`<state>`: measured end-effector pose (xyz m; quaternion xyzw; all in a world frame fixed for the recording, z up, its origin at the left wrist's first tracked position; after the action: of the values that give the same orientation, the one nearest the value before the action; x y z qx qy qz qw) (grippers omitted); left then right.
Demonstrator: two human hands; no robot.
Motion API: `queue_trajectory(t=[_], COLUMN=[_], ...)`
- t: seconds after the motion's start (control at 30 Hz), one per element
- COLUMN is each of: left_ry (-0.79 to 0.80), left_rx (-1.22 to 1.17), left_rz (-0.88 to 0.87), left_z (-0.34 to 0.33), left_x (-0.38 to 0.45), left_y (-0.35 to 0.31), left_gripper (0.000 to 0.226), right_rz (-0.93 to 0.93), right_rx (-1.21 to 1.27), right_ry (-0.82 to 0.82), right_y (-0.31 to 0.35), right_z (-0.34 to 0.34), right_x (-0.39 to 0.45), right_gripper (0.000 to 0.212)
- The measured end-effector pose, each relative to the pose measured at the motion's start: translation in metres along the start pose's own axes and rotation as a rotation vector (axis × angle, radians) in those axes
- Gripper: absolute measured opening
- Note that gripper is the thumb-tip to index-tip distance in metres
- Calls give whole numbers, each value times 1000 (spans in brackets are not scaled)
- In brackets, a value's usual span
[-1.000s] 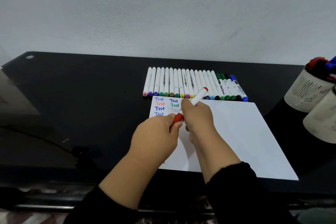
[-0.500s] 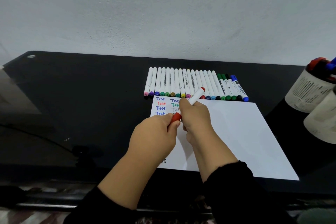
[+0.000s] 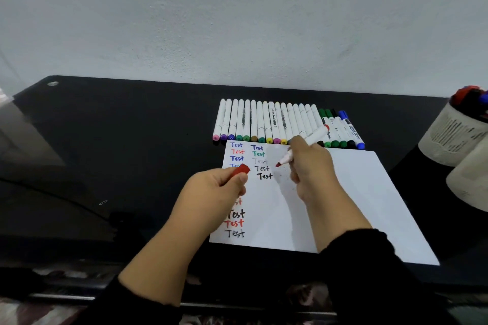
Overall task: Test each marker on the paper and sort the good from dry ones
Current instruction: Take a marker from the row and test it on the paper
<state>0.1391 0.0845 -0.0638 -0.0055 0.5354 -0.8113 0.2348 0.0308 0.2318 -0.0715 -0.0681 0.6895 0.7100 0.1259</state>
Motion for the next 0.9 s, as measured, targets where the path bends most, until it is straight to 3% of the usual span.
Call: queue_trajectory(t=[0.23,0.4,0.7,0.9], left_ry=[-26,-41,-37,-28], left_rx=[15,42,-20,7], left_rz=[-30,-6,-33,-14], left_z=[-10,-8,-9,-14], left_x=[6,14,19,24], left_y=[-2,1,-1,1], left_gripper=[17,16,18,17], right_rz=[107,256,271,369], right_rx=[62,-107,-212,-256], right_ry=[64,57,138,86], right_y=[-2,-6,-13,-15], right_z=[-3,4,2,0], right_x=[-10,-14,-9,-5], right_gripper=[20,24,35,32])
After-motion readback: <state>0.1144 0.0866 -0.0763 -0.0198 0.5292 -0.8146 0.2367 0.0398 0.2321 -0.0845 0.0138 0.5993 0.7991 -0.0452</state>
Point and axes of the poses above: each hand's wrist, its own x-axis towards the middle knuckle, its own z-axis out of the back of the hand, y = z × x, the point moved 4 cm from there along x, towards the middle knuckle, and after that the axes turned 3 degrees about z, right-handed, at the moved point
